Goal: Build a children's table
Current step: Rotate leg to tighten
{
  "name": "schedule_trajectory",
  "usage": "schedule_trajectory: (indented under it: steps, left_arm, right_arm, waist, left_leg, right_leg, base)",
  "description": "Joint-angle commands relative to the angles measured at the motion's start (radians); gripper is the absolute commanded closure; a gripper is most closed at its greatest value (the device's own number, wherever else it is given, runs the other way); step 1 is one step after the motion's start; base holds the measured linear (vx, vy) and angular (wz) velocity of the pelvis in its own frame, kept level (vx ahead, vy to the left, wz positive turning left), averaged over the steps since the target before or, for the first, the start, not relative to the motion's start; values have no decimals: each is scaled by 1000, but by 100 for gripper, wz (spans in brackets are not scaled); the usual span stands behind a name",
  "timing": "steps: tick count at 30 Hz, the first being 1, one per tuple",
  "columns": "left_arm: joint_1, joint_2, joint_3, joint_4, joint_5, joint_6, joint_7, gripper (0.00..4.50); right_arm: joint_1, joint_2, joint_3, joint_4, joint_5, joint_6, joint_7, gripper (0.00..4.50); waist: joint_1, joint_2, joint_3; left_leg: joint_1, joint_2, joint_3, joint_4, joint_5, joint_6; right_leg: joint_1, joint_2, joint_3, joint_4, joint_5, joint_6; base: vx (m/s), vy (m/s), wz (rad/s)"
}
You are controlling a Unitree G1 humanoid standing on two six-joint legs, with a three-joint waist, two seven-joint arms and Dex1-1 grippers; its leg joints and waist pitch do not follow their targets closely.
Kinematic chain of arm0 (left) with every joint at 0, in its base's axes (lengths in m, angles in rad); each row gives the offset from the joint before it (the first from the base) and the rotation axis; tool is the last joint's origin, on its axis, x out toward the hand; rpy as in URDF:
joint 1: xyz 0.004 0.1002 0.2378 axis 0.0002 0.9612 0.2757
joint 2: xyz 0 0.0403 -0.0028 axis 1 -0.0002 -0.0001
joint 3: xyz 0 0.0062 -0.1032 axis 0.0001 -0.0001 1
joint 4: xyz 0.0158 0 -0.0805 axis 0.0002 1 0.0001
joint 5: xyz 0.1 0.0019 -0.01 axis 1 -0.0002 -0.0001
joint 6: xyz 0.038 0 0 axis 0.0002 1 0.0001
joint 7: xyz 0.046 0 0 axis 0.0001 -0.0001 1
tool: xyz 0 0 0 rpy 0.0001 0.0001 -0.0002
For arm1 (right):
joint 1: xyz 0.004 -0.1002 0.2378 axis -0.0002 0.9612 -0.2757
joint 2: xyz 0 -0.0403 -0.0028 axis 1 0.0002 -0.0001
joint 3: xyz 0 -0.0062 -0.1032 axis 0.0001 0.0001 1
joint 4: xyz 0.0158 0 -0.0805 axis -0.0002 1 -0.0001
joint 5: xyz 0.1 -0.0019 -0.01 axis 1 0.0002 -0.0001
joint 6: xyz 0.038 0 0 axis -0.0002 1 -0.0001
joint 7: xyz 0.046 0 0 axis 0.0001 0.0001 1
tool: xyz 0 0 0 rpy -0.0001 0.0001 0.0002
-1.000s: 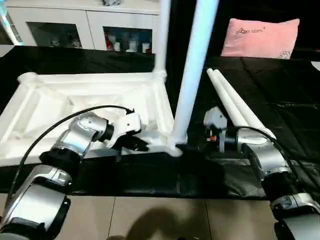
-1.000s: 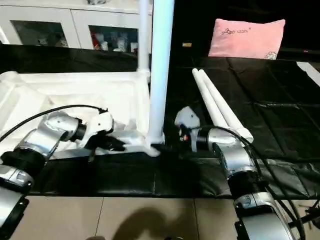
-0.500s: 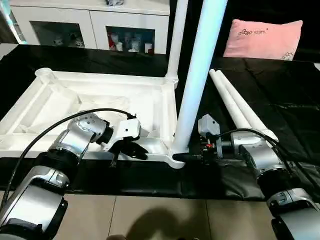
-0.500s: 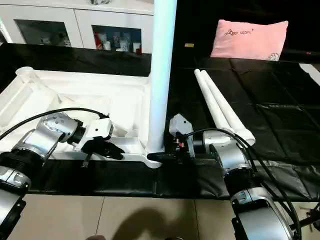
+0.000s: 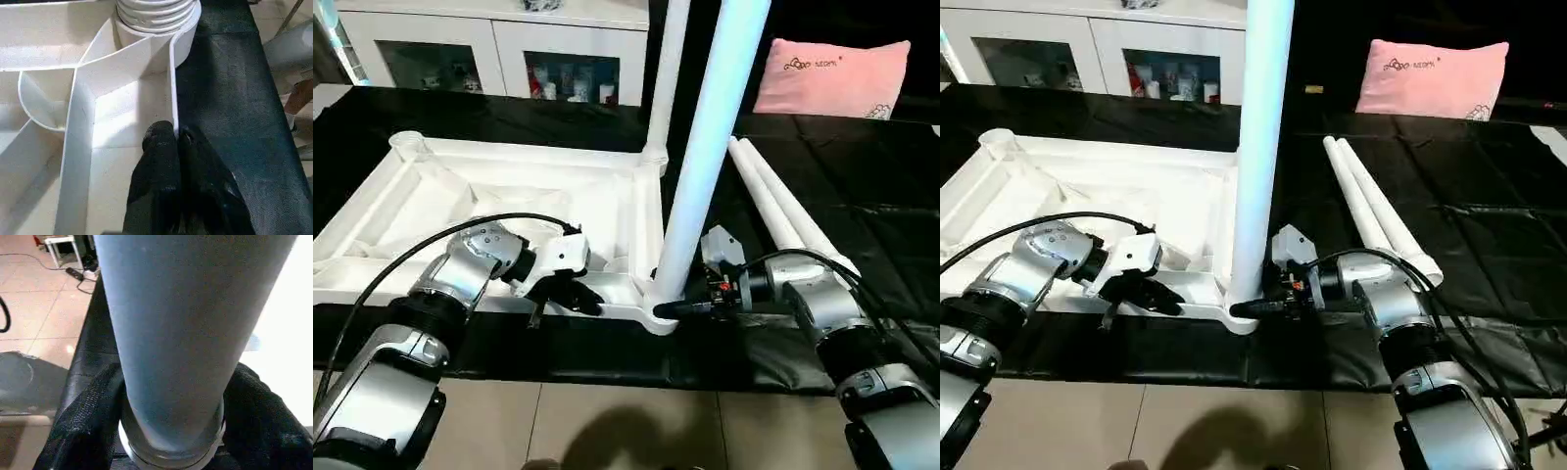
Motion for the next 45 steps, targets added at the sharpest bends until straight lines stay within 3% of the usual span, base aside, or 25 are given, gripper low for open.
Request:
schedule_trajectory:
  steps: [1, 6, 9, 11, 13, 15, 18, 22, 27, 28, 29, 33, 40, 45]
  left_arm:
    - [-7, -7, -39, -9, 24, -15, -28, 450]
    - [-1, -16, -23, -10, 12, 17, -7, 450]
    - [-25, -77, 55, 26, -21, 144, 162, 450]
    - [-29, -86, 65, 29, -28, 160, 180, 450]
    - [-61, -139, 113, 39, -52, 254, 294, 450]
    - [-84, -173, 134, 36, -59, 310, 361, 450]
    - [-118, -224, 157, 41, -51, 374, 471, 450]
    - [-141, -269, 178, 48, -47, 427, 571, 450]
    - [-138, -288, 156, 50, -1, 452, 647, 450]
    - [-138, -288, 156, 50, -1, 452, 647, 450]
    - [-137, -288, 157, 48, 2, 456, 653, 450]
    - [-133, -268, 156, 57, 8, 440, 650, 450]
    - [-105, -225, 141, 77, 17, 362, 580, 450]
    - [-83, -174, 119, 86, 26, 296, 498, 450]
  right_arm:
    - [4, -10, 13, -4, 3, -1, 23, 189]
    - [21, -4, 15, -22, 5, 17, 15, 189]
    - [26, 48, -5, -26, -16, 117, -154, 189]
    - [23, 60, -10, -18, -23, 127, -193, 189]
    - [-15, 144, -51, 48, -35, 171, -401, 189]
    - [-43, 210, -81, 84, -20, 211, -515, 189]
    - [-93, 296, -116, 150, -4, 260, -665, 190]
    - [-138, 352, -140, 214, -14, 300, -790, 192]
    - [-213, 402, -203, 328, -17, 285, -930, 192]
    - [-213, 402, -203, 328, -17, 285, -930, 138]
    - [-217, 402, -211, 332, -19, 276, -935, 124]
    - [-201, 361, -196, 314, -45, 201, -890, 88]
    - [-138, 265, -179, 235, -60, 100, -757, 29]
    - [-75, 178, -169, 127, -36, 41, -582, 8]
  waist:
    - [-6, 9, -70]
    - [-3, 11, -71]
    - [-2, 13, -66]
    - [-6, 11, -62]
    - [-11, 3, -61]
    - [-31, 5, -59]
    - [-49, 2, -58]
    - [-55, 5, -60]
    - [-57, 7, -64]
    - [-56, 6, -65]
    - [-55, 7, -65]
    - [-53, 8, -68]
    - [-48, 10, -68]
    - [-44, 5, -73]
  left_leg:
    - [-10, -8, 23, -55, -140, 58]
    - [-10, -8, 23, -54, -143, 52]
    - [-6, -8, 24, -56, -155, 46]
    - [-2, -13, 22, -58, -195, 27]
    - [-1, -16, 22, -59, -206, 18]
    - [-2, -22, 16, -59, -217, 1]
    - [-4, -26, 16, -55, -220, 16]
    - [-1, -26, 16, -55, -212, 25]
    - [-4, -18, 16, -59, -192, 27]
    - [-6, -18, 16, -59, -184, 29]
    - [-8, -16, 16, -60, -176, 31]
    - [-9, -17, 20, -59, -157, 38]
    - [-10, -17, 21, -58, -159, 53]
    - [-18, -17, 20, -54, -116, 81]
  right_leg:
    - [74, -63, 48, -58, -251, -170]
    - [75, -62, 48, -59, -246, -169]
    - [72, -63, 48, -62, -264, -172]
    - [71, -64, 43, -74, -371, -139]
    - [68, -66, 42, -83, -453, -102]
    - [67, -68, 36, -95, -537, -66]
    - [65, -67, 31, -104, -561, -55]
    - [62, -65, 30, -103, -535, -65]
    - [64, -66, 41, -84, -413, -112]
    - [67, -67, 42, -81, -393, -118]
    - [68, -68, 44, -76, -357, -131]
    - [74, -68, 47, -69, -285, -162]
    - [76, -67, 47, -70, -279, -165]
    - [85, -64, 48, -58, -174, -191]
  base:
    - [0, 0, 0]
    - [0, 0, 0]
    - [0, 0, 0]
    - [0, 0, 0]
    - [0, 0, 0]
    - [0, 0, 0]
    - [0, 0, 0]
    - [0, 0, 0]
    - [0, 0, 0]
    - [0, 0, 0]
    - [0, 0, 0]
    - [0, 0, 0]
    - [0, 0, 0]
    - [0, 0, 0]
